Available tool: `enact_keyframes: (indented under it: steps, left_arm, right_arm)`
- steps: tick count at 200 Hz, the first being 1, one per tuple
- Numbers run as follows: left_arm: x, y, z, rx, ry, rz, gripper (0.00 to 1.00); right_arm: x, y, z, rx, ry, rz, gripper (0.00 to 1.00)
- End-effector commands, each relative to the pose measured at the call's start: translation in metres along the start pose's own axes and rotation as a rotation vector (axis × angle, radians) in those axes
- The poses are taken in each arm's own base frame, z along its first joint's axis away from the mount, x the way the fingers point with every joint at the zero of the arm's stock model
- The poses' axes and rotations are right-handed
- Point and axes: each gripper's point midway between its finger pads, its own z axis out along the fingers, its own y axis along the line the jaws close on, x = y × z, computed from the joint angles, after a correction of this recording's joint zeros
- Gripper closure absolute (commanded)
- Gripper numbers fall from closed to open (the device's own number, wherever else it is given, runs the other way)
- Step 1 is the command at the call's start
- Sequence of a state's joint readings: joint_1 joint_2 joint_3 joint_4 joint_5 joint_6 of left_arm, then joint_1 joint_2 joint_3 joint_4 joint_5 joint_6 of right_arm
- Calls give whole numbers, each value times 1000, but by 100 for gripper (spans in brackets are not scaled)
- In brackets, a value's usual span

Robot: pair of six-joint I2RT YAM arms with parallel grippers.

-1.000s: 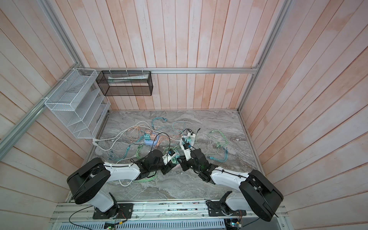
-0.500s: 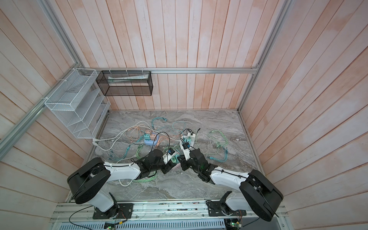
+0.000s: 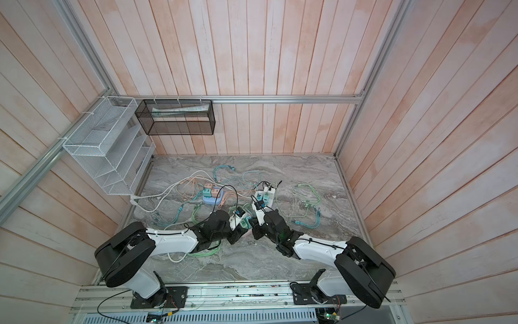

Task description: Pull the plug off the socket

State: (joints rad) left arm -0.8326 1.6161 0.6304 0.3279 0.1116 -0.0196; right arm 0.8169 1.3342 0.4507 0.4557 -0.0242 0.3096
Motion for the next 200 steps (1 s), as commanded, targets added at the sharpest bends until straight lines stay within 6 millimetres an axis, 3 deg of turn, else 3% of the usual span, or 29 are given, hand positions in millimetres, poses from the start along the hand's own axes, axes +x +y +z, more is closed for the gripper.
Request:
enact_keyframes:
  steps: [1,36,141,200]
  left_arm:
    - [-48,-2,-4,8,-146,-35,82]
    - [-51,2,-8,-17,-167,-34,84]
    - [-93,6,-27,-25,-297,-159,84]
    - [-83,4,-26,-74,-234,-19,85]
  right_arm:
    - [67,7,0,-38,242,7,86]
    - [72,7,3,-32,269,-6,87]
    - [97,17,1,-39,345,-22,87]
    - [103,15,3,-22,365,-16,89]
